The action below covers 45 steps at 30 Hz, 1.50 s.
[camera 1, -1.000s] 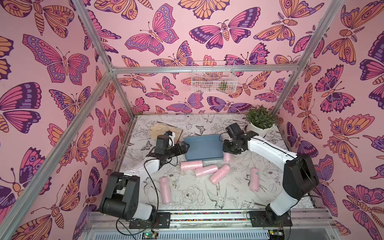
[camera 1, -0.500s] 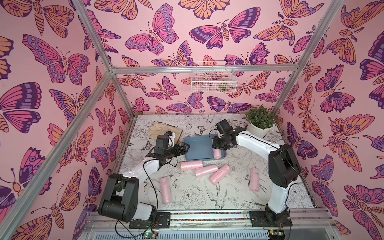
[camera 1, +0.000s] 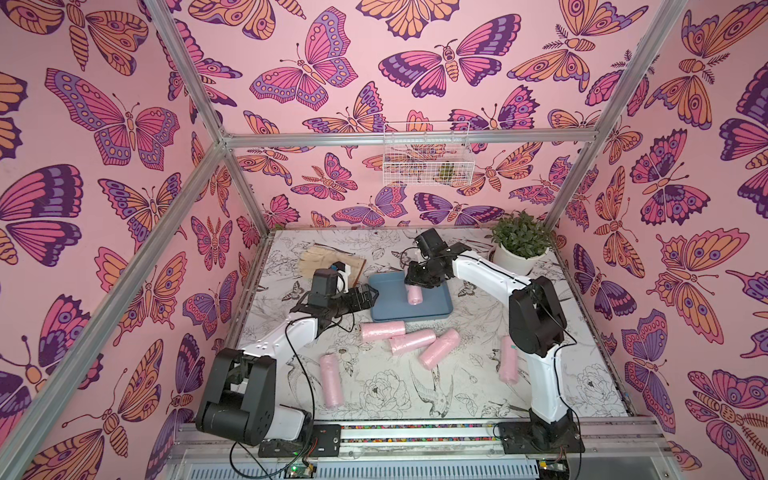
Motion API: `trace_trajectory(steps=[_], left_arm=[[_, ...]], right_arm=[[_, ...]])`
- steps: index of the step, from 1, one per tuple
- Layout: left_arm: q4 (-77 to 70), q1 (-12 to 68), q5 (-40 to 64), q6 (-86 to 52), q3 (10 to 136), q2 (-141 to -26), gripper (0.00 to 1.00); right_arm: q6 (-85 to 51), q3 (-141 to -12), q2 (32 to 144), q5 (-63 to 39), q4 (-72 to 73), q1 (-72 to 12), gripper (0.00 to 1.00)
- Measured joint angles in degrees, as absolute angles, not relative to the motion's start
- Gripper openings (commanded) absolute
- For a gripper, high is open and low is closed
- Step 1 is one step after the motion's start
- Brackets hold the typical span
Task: Put the roll of trash bags into the storage box
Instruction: Place the roll of trash bags in the storage box.
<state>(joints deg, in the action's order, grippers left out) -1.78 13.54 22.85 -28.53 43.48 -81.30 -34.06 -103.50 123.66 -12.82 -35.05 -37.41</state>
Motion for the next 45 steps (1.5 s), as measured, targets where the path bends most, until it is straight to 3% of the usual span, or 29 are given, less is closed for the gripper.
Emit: trace_trajectory(steps=[36, 41, 45], left_arm=[[2.4, 10.8, 20.2, -25.7, 42.3, -74.3, 1.0], [2.7, 10.8, 20.2, -25.6, 42.2, -74.3, 1.0], [2.7, 10.8, 20.2, -25.5, 42.1, -74.3, 1.0]], right_arm=[[-44.4, -110.1, 137.3, -24.1, -26.1, -42.1, 0.17], [-45.2, -110.1, 137.6, -24.7, -25.3, -42.4, 0.31], [-45.3, -110.1, 137.7, -25.6, -24.9, -42.6, 0.6]])
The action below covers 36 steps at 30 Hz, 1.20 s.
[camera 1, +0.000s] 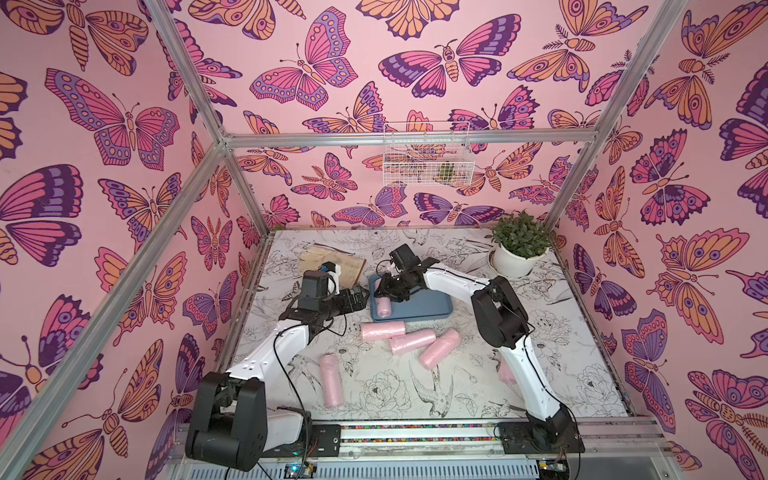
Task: Put the roll of trash bags into the storage box
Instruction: Place the roll of trash bags in the storage box.
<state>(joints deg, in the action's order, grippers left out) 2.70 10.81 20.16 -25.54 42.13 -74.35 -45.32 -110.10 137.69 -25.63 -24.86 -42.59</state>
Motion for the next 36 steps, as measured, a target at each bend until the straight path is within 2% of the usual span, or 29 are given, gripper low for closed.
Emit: trace_trajectory(steps=[4, 6, 27, 36], left_arm=[[2.7, 10.8, 20.5, -25.6, 42.1, -74.4, 1.0], [2.7, 10.8, 20.8, -25.6, 42.1, -74.4, 1.0], [2.7, 10.8, 21.2, -25.6, 42.1, -74.4, 1.0], [2.7, 10.8, 21.2, -25.6, 42.1, -75.0, 1.0]], right_arm=[[-45.4, -110.3, 137.6, -26.3, -23.7, -42.8, 0.73], [-45.4, -110.3, 137.5, -26.5, -23.3, -42.9, 0.75], [-44.5, -105.6, 131.9, -24.8, -24.6, -42.8, 0.75], [-40.9, -97.6, 119.9, -18.9, -27.5, -41.2, 0.75]])
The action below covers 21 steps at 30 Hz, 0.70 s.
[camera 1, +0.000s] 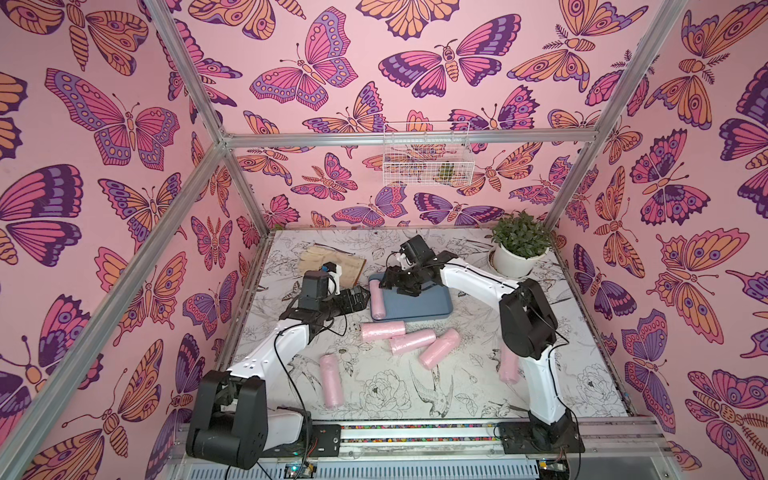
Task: Put the roll of trash bags into the storage box
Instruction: Place the roll of trash bags in the storage box, then pick up the roll of trash bags from the center of the board.
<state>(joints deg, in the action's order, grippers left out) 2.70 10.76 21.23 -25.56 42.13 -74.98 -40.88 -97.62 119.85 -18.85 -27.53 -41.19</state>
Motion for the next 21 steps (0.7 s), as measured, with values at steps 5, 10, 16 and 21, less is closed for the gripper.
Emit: trace_trajectory(steps=[5, 10, 16, 21], left_arm=[[2.7, 10.8, 21.3, -25.6, 42.1, -75.4, 1.0], [2.7, 10.8, 21.6, -25.6, 42.2, -77.6, 1.0], [2.7, 10.8, 22.6, -25.6, 42.2, -79.5, 1.0], [2.7, 10.8, 23.3, -25.6, 42.3, -80.9, 1.0]], right_arm=[[-38.9, -86.8, 107.9, -13.7, -30.3, -39.1, 0.74], [-37.9, -74.0, 96.2, -8.6, -33.9, -34.7, 0.73], [-37.4, -61.7, 85.1, -3.2, -40.5, -28.5, 0.72], [-37.4, -55.9, 79.1, 0.4, -45.4, -23.9, 0.7]])
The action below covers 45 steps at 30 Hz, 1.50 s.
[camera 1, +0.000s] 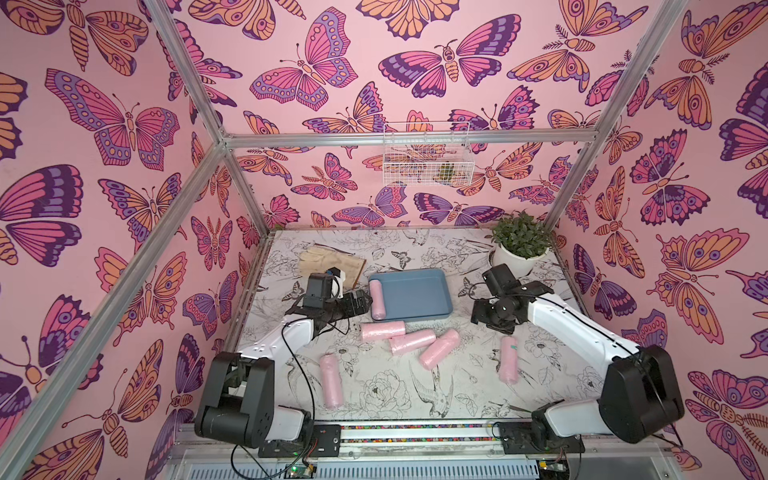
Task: Put the roll of trash bags into the storage box
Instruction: Pick up the roll of trash bags from the center of the board.
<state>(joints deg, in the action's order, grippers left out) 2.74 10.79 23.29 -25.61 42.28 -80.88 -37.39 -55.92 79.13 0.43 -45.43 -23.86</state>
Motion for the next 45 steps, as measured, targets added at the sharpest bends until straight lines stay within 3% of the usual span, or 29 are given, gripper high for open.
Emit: trace_trajectory(steps=[25, 34, 45], left_arm=[[2.9, 10.8, 24.6, -26.0, 43.7, -81.5, 1.0], [2.9, 10.8, 24.7, -26.2, 44.5, -81.7, 1.0], [3.0, 10.8, 24.7, -27.1, 45.4, -82.3, 1.0]], right_arm=[[-37.6, -45.6, 76.6, 7.0, -50.4, -19.1, 0.68], [-37.6, -42.2, 78.8, 6.3, -48.2, -19.1, 0.63], [-37.5, -40.8, 79.7, 5.5, -46.0, -19.1, 0.39]])
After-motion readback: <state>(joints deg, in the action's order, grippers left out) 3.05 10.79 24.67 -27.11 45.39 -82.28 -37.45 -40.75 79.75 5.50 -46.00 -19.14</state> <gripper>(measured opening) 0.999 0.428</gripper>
